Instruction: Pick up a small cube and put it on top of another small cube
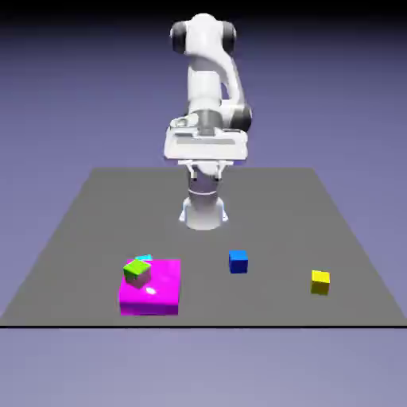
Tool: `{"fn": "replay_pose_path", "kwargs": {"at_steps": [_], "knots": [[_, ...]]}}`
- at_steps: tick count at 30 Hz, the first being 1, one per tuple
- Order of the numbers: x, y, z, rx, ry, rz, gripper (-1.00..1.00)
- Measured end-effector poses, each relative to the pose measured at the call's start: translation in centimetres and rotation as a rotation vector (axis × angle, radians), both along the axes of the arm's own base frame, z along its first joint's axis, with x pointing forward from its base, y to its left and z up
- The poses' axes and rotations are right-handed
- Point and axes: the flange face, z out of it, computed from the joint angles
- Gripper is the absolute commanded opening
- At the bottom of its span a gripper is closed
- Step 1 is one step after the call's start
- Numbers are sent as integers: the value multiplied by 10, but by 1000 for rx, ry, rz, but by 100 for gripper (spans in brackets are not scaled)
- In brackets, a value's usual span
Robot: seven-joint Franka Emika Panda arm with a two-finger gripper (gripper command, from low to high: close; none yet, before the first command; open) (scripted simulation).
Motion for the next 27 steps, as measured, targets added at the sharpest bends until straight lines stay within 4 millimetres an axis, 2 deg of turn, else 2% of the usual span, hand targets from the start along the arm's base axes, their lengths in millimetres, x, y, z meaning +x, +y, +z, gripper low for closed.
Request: {"fn": "replay_pose_path", "kwargs": {"at_steps": [7,13,20,27], "knots": [[39,24,-75,11,407,8,0],[54,50,-144,2,756,15,0],[51,77,-224,-24,1163,11,0],[29,105,-296,-77,1570,10,0]]}}
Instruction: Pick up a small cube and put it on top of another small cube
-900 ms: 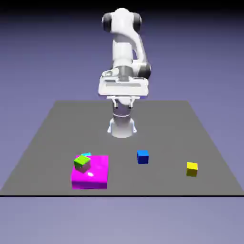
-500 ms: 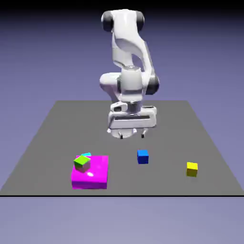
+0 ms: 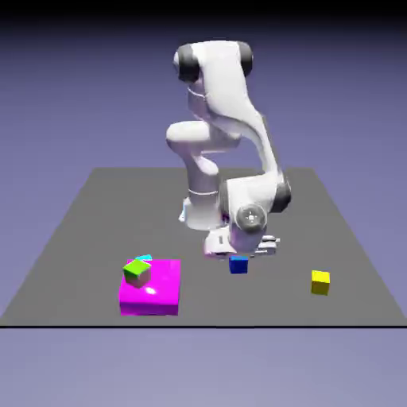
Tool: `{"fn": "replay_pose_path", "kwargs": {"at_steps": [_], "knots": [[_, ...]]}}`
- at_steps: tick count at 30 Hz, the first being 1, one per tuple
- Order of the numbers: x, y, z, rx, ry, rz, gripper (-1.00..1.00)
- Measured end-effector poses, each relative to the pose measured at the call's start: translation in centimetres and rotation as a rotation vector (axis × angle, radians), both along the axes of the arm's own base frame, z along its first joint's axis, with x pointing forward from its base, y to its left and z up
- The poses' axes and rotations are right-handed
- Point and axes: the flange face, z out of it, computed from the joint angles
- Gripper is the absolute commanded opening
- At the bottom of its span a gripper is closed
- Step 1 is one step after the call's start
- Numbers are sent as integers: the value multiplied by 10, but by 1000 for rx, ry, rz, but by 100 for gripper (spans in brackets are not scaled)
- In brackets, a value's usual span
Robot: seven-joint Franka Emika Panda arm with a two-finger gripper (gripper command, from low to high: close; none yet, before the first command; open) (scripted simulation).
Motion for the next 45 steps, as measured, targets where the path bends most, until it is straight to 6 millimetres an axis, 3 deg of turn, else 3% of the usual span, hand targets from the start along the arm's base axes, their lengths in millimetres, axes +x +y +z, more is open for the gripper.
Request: {"fn": "replay_pose_path", "kwargs": {"at_steps": [3,6,7,9,13,14,17,22,25,30,31,34,35,37,42,43,45], "knots": [[-7,6,-16,-13,97,7,0],[-39,4,-55,-13,97,8,0],[-48,3,-65,-13,97,8,-100],[-48,3,-65,-12,97,7,-100],[-2,3,-13,-11,82,3,-100],[21,-17,-1,-14,34,-33,-100],[64,-84,18,-25,4,-229,-100],[110,-210,60,-45,-55,-538,-100],[119,-288,91,-59,-95,-709,-100],[108,-382,119,-34,-53,-989,-100],[105,-390,120,-22,-31,-1030,-100],[100,-386,106,41,92,-1116,-100],[98,-398,117,46,94,-1140,-100],[98,-399,117,46,93,-1142,-100],[79,-366,71,47,94,-1143,-100],[78,-364,68,46,94,-1142,100],[78,-364,68,45,94,-1141,100]]}}
